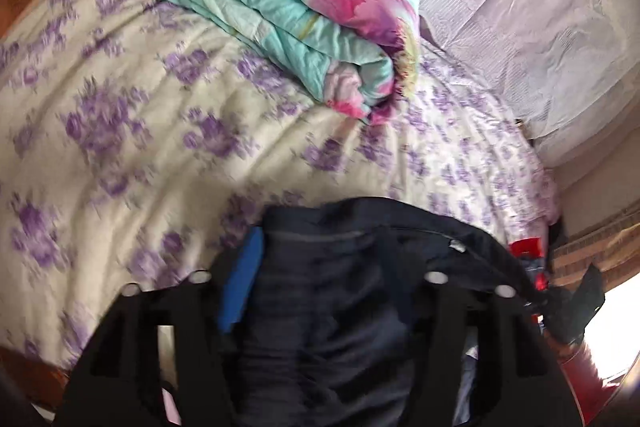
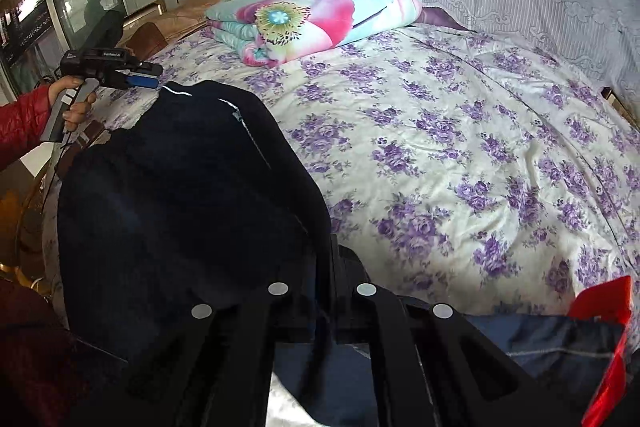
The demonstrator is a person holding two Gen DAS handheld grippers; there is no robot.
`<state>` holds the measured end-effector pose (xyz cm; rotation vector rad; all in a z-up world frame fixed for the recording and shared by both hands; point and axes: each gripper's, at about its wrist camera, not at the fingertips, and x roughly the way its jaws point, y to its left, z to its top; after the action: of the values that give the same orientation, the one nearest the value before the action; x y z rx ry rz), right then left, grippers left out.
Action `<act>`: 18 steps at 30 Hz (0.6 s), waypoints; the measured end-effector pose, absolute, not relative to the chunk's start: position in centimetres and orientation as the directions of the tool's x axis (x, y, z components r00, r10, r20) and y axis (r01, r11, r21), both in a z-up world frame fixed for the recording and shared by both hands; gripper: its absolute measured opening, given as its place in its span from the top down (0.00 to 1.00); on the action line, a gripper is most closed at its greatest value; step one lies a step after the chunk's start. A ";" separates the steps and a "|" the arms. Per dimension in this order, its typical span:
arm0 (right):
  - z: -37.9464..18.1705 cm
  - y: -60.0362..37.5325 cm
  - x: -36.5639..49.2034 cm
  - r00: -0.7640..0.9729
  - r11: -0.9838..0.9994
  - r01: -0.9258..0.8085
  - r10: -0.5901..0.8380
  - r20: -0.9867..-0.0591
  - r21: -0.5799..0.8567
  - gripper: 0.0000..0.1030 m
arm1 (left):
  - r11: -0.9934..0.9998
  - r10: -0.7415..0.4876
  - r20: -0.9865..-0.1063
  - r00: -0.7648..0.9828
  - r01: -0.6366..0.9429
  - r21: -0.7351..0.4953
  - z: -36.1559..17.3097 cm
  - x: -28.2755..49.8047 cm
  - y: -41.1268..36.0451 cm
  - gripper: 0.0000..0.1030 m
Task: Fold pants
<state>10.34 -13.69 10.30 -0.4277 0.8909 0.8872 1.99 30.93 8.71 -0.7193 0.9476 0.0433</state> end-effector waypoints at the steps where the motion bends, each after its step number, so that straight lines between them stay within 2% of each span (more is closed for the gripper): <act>1: 10.5 -14.1 9.3 0.320 0.589 -0.807 0.484 -0.814 0.033 0.95 | 0.774 -0.272 -0.763 0.586 -0.338 -0.535 8.5 2.0 30.4 0.36; 3: 10.4 -14.5 8.0 0.323 0.601 -0.798 0.479 -0.816 0.037 0.95 | 0.784 -0.251 -0.791 0.558 -0.361 -0.505 7.7 2.3 29.3 0.34; 8: 10.6 -15.0 4.3 0.339 0.616 -0.788 0.465 -0.818 0.024 0.95 | 0.696 -0.336 -0.765 0.549 -0.402 -0.594 7.3 3.6 28.2 0.33; 11: 10.7 -15.2 2.6 0.350 0.622 -0.783 0.464 -0.814 0.018 0.95 | 0.675 -0.319 -0.786 0.530 -0.455 -0.581 8.2 4.7 27.4 0.24; 13: 10.6 -15.5 1.7 0.355 0.626 -0.779 0.458 -0.815 0.012 0.95 | 0.628 -0.340 -0.786 0.516 -0.498 -0.598 8.4 5.6 27.3 0.22; 18: 10.4 -16.4 -0.1 0.364 0.646 -0.763 0.457 -0.811 0.021 0.95 | 0.614 -0.326 -0.859 0.394 -0.603 -0.510 7.7 7.9 27.1 0.22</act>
<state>-0.06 -16.37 10.44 -0.3926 0.8938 0.8110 7.87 27.05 7.66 -0.9486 1.1996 0.2133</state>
